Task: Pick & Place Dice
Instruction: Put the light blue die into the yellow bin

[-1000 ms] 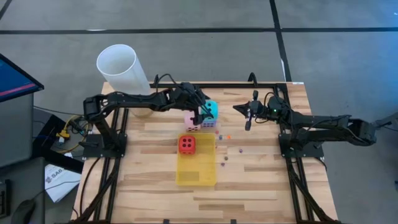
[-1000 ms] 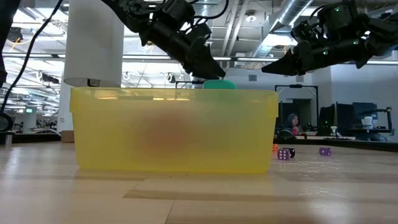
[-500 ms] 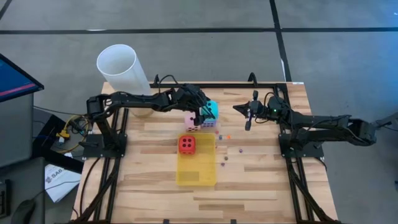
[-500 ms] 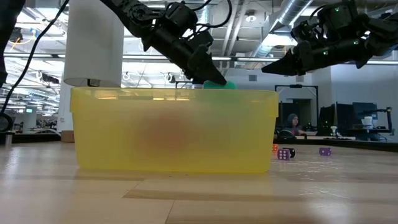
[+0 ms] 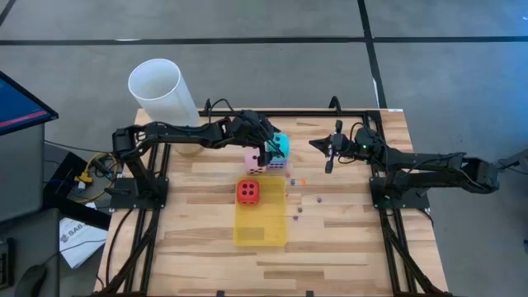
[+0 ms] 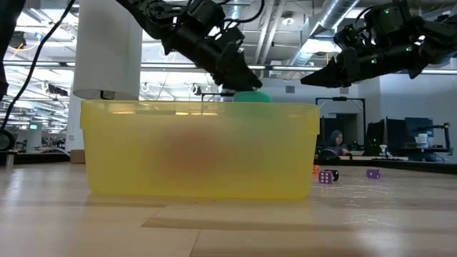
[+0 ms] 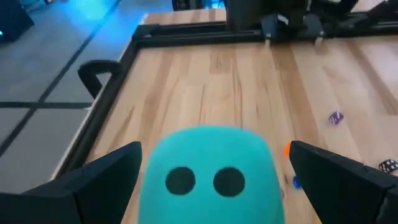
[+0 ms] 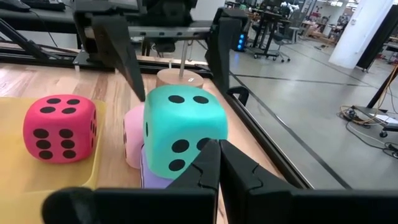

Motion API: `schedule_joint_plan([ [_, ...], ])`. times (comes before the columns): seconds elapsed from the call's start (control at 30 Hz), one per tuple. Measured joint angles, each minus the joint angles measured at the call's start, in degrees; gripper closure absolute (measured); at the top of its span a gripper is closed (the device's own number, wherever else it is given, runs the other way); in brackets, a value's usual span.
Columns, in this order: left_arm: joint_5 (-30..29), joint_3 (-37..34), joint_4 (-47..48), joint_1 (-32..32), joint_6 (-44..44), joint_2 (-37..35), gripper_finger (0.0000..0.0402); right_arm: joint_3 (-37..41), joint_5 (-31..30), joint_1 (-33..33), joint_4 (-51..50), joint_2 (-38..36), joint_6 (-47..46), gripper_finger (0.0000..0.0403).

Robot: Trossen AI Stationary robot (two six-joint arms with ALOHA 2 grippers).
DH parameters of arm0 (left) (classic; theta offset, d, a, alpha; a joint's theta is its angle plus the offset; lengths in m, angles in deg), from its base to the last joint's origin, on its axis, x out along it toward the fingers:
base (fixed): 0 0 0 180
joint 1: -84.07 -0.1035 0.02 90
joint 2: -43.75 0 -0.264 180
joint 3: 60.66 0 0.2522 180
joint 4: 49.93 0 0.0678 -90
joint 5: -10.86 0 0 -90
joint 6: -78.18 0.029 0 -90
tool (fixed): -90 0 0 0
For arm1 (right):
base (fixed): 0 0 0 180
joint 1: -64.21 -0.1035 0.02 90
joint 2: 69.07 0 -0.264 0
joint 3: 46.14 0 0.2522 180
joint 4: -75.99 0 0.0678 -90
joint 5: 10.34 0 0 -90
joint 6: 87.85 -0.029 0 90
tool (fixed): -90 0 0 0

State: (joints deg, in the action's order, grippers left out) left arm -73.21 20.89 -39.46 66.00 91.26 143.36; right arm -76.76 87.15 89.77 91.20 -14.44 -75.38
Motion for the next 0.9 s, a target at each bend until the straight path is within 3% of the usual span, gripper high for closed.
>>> schedule_joint_plan([
  [0.9,-0.37,-0.01,4.60,-0.02,-3.21,-0.24,0.0004,0.00,0.02,0.00,-0.01,0.00,0.00,0.0403],
])
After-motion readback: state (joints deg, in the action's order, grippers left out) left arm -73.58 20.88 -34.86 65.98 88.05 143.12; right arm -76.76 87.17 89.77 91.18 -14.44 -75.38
